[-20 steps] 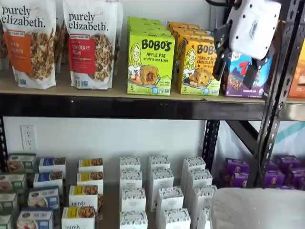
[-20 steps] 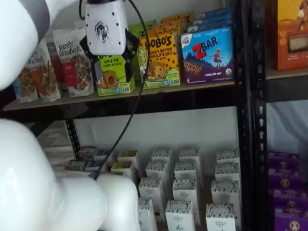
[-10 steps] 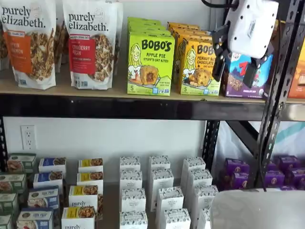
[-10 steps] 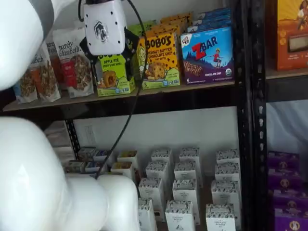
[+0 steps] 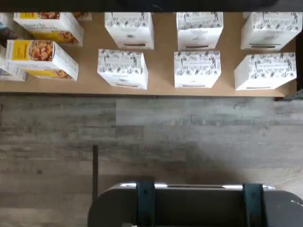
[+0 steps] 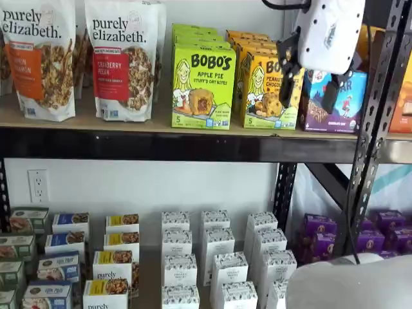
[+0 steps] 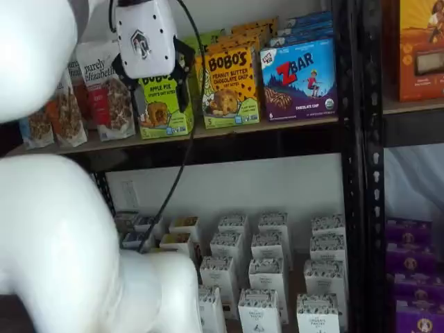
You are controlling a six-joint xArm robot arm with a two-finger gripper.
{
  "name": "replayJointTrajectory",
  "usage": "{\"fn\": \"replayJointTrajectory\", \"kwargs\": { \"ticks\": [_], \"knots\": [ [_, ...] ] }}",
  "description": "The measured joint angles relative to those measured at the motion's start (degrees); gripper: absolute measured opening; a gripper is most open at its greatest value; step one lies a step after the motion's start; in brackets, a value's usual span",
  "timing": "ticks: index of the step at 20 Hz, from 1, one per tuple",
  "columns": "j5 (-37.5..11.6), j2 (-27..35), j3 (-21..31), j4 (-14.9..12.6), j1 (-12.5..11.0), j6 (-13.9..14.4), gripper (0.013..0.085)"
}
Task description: Pick the green box on the top shelf, the fourth from the left
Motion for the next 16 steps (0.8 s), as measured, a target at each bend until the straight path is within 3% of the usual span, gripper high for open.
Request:
{"fn": "replayJointTrajectory", "kwargs": {
  "ticks": [8, 16],
  "knots": [
    [-5.5, 2.2, 0.3, -3.3, 7.7, 6.6, 0.0850],
    [-11.5, 6.3, -0.9, -3.8, 10.5, 9.2, 0.0850]
  ]
}}
